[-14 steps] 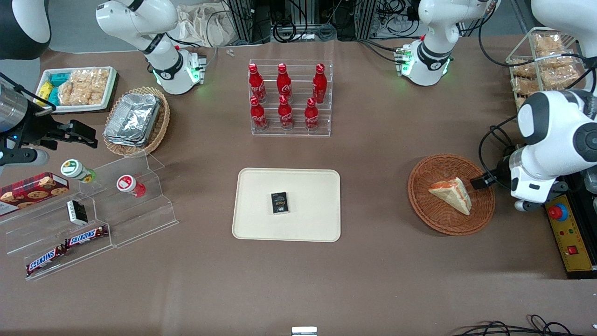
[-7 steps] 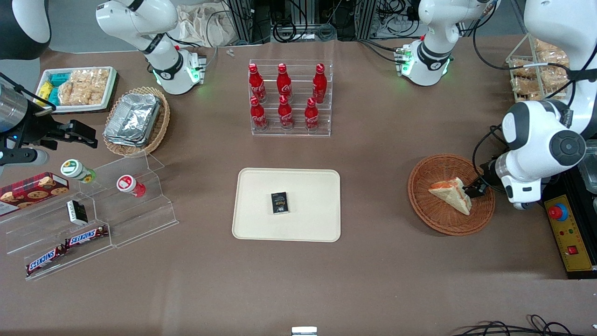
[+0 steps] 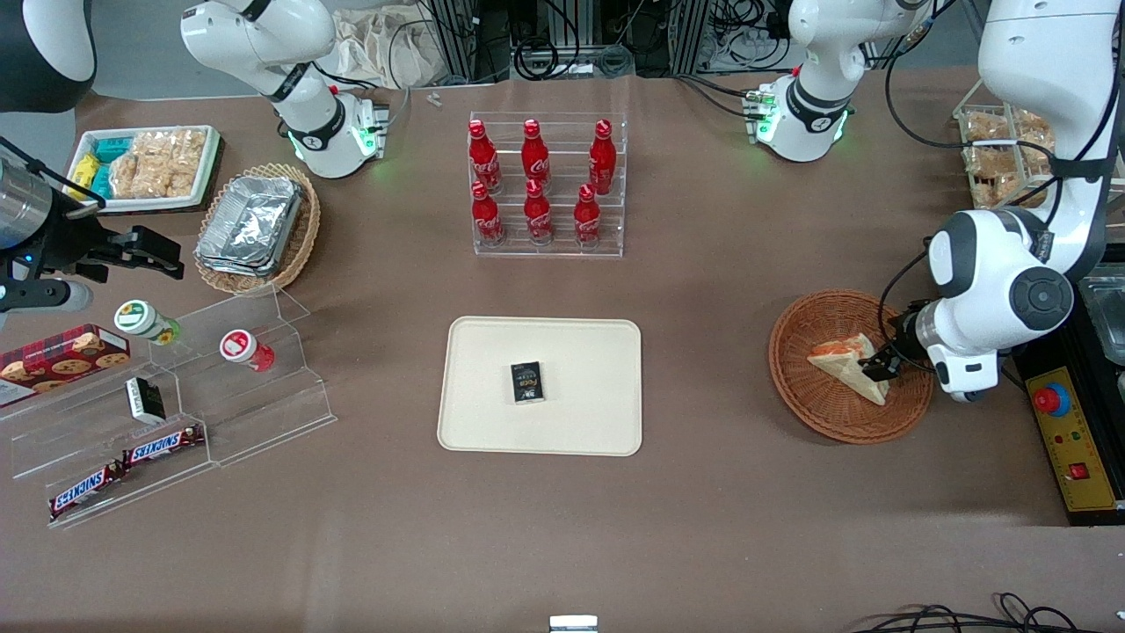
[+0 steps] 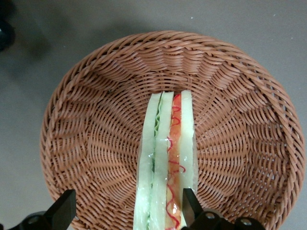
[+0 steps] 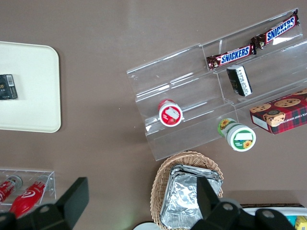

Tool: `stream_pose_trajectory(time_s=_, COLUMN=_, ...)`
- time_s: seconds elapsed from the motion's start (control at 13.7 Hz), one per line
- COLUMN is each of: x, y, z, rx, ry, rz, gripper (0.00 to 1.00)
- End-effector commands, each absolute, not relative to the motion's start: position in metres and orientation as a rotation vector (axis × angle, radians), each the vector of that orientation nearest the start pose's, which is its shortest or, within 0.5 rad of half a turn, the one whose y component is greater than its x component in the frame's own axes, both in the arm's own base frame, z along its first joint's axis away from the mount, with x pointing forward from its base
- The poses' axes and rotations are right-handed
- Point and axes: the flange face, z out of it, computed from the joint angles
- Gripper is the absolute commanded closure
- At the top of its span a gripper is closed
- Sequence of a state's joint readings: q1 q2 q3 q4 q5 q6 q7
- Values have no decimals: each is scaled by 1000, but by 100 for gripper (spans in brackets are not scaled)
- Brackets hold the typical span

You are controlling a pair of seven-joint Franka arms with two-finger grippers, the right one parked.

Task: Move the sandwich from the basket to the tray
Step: 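Lower the open left gripper around the sandwich and close it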

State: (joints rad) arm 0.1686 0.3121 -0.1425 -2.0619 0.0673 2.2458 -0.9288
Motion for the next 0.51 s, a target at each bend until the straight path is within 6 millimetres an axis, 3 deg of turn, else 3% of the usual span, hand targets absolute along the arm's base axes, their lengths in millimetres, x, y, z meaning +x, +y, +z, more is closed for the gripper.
stream_pose_trajectory(time_s=0.0, x=575, y=13, z=262, rx=-2743, ry=-1398, rz=166, gripper=0)
stream_pose_trajectory(time_s=0.15, x=580, y=15, z=272, rx=-2747, ry=-1391, rz=159, gripper=0)
stream_pose_trajectory(time_s=0.36, x=605, y=17, z=302, rx=-2728, ry=-1384, rz=198, gripper=0)
stream_pose_trajectory(time_s=0.44, x=609, y=17, z=302, rx=-2719, ry=-1389, rz=215, gripper=0)
